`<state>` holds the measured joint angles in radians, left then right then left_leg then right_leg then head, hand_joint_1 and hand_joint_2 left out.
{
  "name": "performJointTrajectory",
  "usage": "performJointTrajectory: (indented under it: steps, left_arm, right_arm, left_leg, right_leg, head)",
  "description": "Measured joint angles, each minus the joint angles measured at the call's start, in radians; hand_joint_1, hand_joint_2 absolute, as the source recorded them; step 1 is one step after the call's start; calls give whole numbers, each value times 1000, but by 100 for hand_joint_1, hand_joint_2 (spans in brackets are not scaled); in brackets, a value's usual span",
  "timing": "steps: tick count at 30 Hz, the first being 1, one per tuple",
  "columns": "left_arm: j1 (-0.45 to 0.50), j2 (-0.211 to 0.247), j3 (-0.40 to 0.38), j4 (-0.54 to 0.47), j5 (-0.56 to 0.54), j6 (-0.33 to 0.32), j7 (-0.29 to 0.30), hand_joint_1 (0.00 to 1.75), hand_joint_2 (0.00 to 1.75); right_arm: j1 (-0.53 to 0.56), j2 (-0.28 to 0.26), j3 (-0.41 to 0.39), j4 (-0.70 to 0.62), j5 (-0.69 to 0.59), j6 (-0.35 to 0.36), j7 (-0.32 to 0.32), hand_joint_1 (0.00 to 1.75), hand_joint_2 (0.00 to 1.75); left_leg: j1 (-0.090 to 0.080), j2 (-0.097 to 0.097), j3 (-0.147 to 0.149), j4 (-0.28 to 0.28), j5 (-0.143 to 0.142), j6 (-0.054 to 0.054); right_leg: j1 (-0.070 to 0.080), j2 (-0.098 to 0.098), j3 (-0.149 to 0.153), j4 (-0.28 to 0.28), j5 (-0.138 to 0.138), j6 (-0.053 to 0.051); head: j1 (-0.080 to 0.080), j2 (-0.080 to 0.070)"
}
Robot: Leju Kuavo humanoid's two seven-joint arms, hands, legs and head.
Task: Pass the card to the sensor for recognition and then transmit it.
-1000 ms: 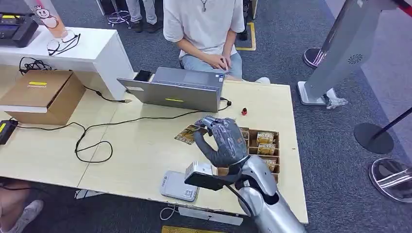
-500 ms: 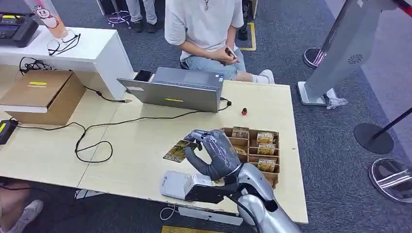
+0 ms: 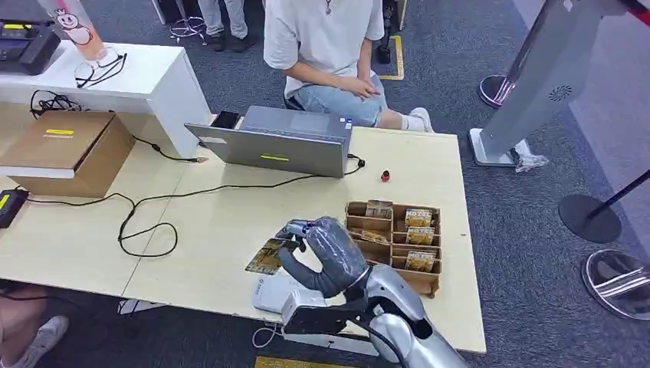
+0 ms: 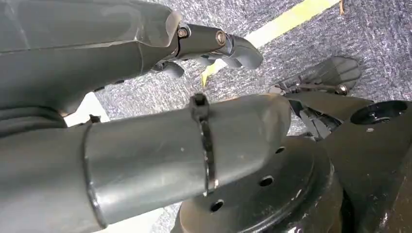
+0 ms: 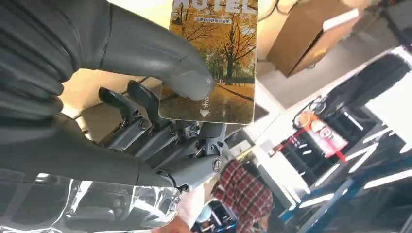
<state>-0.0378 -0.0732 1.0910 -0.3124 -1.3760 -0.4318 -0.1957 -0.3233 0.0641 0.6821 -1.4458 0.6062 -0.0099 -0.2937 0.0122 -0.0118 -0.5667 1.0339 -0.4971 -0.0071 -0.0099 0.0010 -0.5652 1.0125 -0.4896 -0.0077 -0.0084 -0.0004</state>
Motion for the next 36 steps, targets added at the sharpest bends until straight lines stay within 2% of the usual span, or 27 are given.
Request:
performJointTrajectory:
  steps: [16,36]
  left_arm:
    - [1,0,0,0,6,-1,-3,0,0]
    - [0,0,0,10,4,1,-1,0,0]
  right_arm:
    - [-1,7,112,62,-37,52,-7,175,175]
    - [-5,12,143,127,-50,61,-11,175,175]
  left_leg:
    - [0,0,0,0,0,0]
    - [0,0,0,0,0,0]
  right_leg:
    - [0,0,0,0,0,0]
    - [0,0,0,0,0,0]
  head:
    - [0,0]
    - [0,0]
